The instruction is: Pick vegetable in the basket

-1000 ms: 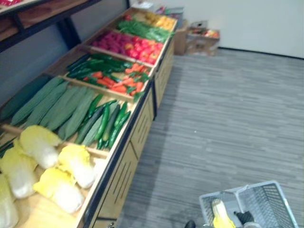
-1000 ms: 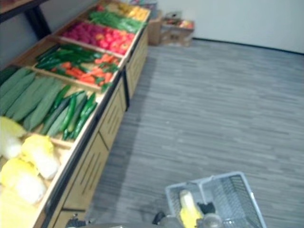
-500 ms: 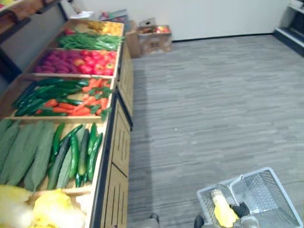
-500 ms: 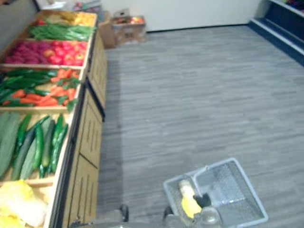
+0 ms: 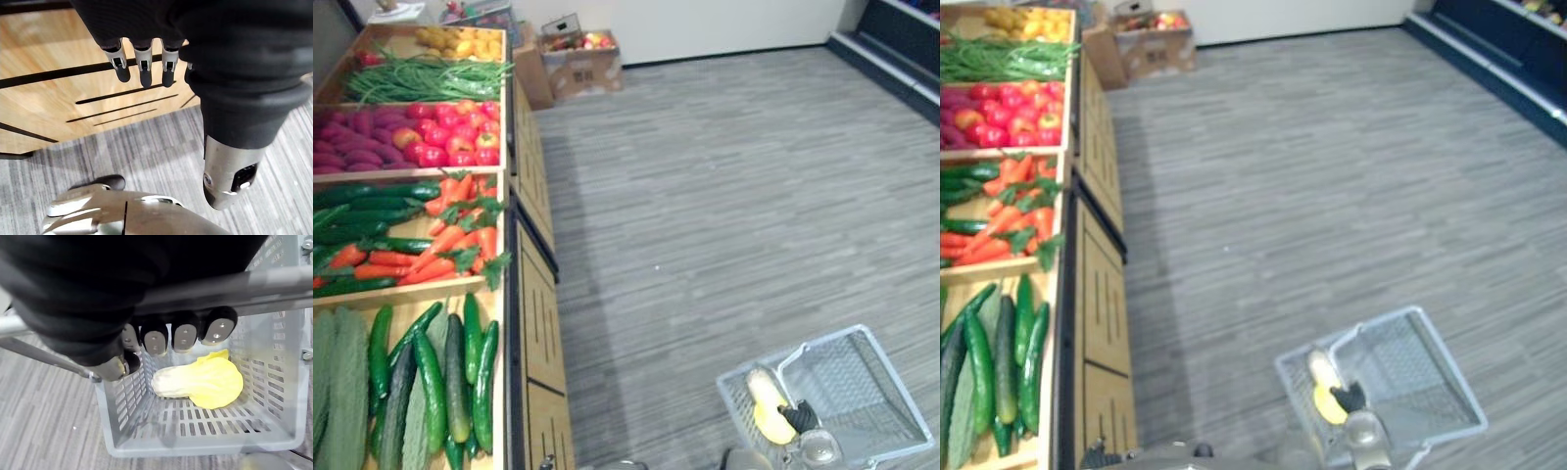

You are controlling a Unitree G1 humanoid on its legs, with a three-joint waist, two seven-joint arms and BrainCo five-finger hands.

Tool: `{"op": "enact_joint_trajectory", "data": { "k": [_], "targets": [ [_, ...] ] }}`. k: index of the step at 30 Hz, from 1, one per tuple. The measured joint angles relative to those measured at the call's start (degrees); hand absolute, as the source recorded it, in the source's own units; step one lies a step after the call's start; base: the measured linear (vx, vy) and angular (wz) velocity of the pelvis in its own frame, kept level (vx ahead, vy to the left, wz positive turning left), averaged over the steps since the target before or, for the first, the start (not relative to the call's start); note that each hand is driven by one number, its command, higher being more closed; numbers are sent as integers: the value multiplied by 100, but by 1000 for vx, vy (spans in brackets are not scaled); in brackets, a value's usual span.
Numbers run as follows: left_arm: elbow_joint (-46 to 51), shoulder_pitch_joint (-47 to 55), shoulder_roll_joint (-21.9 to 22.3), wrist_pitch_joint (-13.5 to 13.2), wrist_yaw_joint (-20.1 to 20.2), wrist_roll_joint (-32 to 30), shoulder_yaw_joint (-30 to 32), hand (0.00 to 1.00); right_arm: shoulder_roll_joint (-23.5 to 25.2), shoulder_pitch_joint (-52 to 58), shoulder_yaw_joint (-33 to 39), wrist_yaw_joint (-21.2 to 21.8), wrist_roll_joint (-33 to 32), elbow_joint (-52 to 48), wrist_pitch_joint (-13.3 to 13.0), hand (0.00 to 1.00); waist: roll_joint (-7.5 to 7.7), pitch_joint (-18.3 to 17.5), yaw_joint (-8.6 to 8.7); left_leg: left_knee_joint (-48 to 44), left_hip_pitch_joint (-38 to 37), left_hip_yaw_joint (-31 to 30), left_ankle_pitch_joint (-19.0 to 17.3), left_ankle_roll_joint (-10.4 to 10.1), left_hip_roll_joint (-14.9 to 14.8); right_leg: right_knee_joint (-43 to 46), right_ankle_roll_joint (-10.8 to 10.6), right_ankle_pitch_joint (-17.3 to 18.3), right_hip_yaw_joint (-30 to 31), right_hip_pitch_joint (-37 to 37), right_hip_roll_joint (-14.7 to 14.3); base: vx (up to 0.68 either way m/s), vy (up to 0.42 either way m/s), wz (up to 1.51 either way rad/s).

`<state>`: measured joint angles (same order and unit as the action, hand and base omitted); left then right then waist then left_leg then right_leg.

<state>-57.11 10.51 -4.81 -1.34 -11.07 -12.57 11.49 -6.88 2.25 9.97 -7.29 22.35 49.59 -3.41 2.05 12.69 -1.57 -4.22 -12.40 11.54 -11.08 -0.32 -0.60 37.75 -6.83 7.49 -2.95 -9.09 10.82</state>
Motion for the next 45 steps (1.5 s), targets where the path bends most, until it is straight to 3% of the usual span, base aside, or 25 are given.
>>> {"op": "enact_joint_trajectory", "data": {
  "k": [2,3,7,9,10,11,12,16,18,19,20,23,25,28,30,32,33,34,35,36,38,39,42,44,45],
  "targets": [
    [7,-6,-82,45,-2,2,2,0,111,50,76,-37,-3,-7,-24,100,88,122,5,-11,-382,-102,-286,78,-13,1145,-160,-92,-91,-316,236,141,-24,24],
    [11,-11,-110,73,-15,5,-20,0,114,90,82,-17,-29,28,-24,100,144,134,10,49,-587,-144,-310,69,-45,1341,98,120,-474,-479,468,201,-37,26],
    [12,-92,-19,77,5,5,-46,0,110,-33,221,-7,-44,33,-27,100,-78,250,90,85,-619,-194,-333,-23,-396,-246,47,142,-845,-795,374,219,-93,20],
    [17,-138,36,74,12,6,-51,0,109,-42,432,-7,-45,33,-19,100,-169,303,184,84,-673,-272,-435,-237,-615,-2089,-154,-309,-719,-693,210,322,-231,22],
    [17,-136,36,74,16,6,-44,0,116,-28,486,-5,-47,36,-4,100,-159,299,195,83,-704,-280,-496,-341,-650,-2494,-156,-473,-689,-648,194,368,-288,16],
    [12,-138,35,74,16,9,-23,0,98,-6,568,-2,-51,72,39,100,-107,300,190,87,-812,-291,-611,-533,-731,-2749,-136,-1081,-637,-581,153,422,-388,24],
    [12,-178,76,72,19,16,-5,0,29,19,621,-8,-51,85,53,100,-272,361,246,55,-900,-344,-652,-599,-936,-2375,-57,-1324,-691,-625,32,416,-404,31],
    [59,-193,235,24,1,30,28,0,-67,48,762,-30,-54,157,145,100,-480,252,304,-1152,-378,-613,-230,-904,-1325,-1339,267,-499,-994,-807,-95,375,-364,19],
    [97,-205,240,-10,-33,62,74,0,-98,130,746,-25,-56,199,150,100,-483,251,324,-2415,220,-837,362,-924,-1499,-1277,350,-193,-1247,-506,-96,393,-350,46],
    [108,-205,243,-7,-89,116,97,0,-118,226,701,-35,-60,215,167,100,-475,256,310,-3214,611,-856,1184,-874,-1647,-1412,418,-74,-1357,-157,-133,363,-270,39],
    [128,-186,247,-27,-150,125,178,0,-114,274,657,-56,-85,225,174,100,-408,297,281,-3777,826,-759,1259,-821,-1812,-1593,475,-39,-1411,112,-180,409,-288,24],
    [236,-166,249,-62,-230,118,230,0,-241,195,445,-140,-114,312,177,100,-404,304,225,-4901,1446,85,484,-605,-2052,-2246,590,27,-1452,904,-277,279,-159,4],
    [295,-154,264,-85,-240,125,244,0,-266,192,436,-152,-119,328,174,100,-403,306,193,-4651,1781,306,230,-674,-2002,-2588,544,-6,-1557,1276,-279,277,-79,19],
    [350,-174,286,-101,-257,128,370,0,-252,109,498,-162,-222,327,154,100,-377,319,111,-2958,2050,416,224,-684,-1808,-3026,411,-72,-1743,1678,-220,224,65,19],
    [344,-182,291,-65,-308,120,461,0,-238,151,546,-210,-250,303,125,100,-311,322,125,-1066,2044,400,537,-652,-1355,-3245,99,-66,-1983,1976,58,275,193,48],
    [343,-166,351,-60,-389,115,461,0,-271,195,550,-224,-260,302,140,100,-361,298,129,-111,2035,357,832,-609,-1166,-3347,-231,-72,-2163,2171,193,333,300,53],
    [314,-153,360,-46,-405,114,469,0,-239,190,542,-228,-257,307,160,100,-337,289,101,-210,2033,445,1264,-483,-1052,-3379,-405,-56,-2173,2316,287,358,316,39],
    [314,-141,334,-44,-412,112,460,0,-196,186,500,-219,-252,306,160,100,-275,270,78,-272,2047,522,1384,-343,-988,-3429,-406,-55,-2155,2359,367,431,338,18],
    [323,-131,233,-42,-426,109,455,0,-67,164,384,-215,-237,296,158,100,-54,227,-19,-457,2141,600,1365,-276,-832,-3509,-402,-57,-2063,2355,550,419,280,3],
    [335,-127,118,-30,-433,100,459,0,71,107,274,-207,-219,286,149,100,185,225,-71,-603,2161,665,1162,-210,-664,-3553,-421,-128,-1920,2378,717,408,266,0],
    [336,-117,52,9,-440,94,470,0,164,15,220,-207,-208,248,132,100,312,197,-97,-1005,2203,694,878,-169,-610,-3546,-583,-379,-1790,2436,823,299,168,-9],
    [330,-100,27,16,-445,65,467,0,170,-43,197,-210,-211,229,60,100,296,176,-154,-1364,2178,759,508,-151,-640,-3229,-635,-471,-1546,2378,908,306,193,-26],
    [328,-47,52,42,-476,1,426,0,209,-98,188,-207,-216,211,-56,100,277,132,-175,-1500,1913,899,125,-122,-638,-1777,-517,-633,-1159,1760,1170,255,194,-30],
    [343,60,23,74,-457,-13,170,0,311,-156,112,-245,-223,128,-157,100,247,131,-129,-1282,1391,993,-118,-23,-577,208,486,-1580,-955,827,1520,302,204,-15],
    [344,70,-2,79,-441,-11,118,0,308,-180,96,-242,-215,89,-214,100,202,170,-94,-1264,1261,963,-222,51,-556,754,425,-1457,-874,627,1515,306,135,13]
  ]
}}
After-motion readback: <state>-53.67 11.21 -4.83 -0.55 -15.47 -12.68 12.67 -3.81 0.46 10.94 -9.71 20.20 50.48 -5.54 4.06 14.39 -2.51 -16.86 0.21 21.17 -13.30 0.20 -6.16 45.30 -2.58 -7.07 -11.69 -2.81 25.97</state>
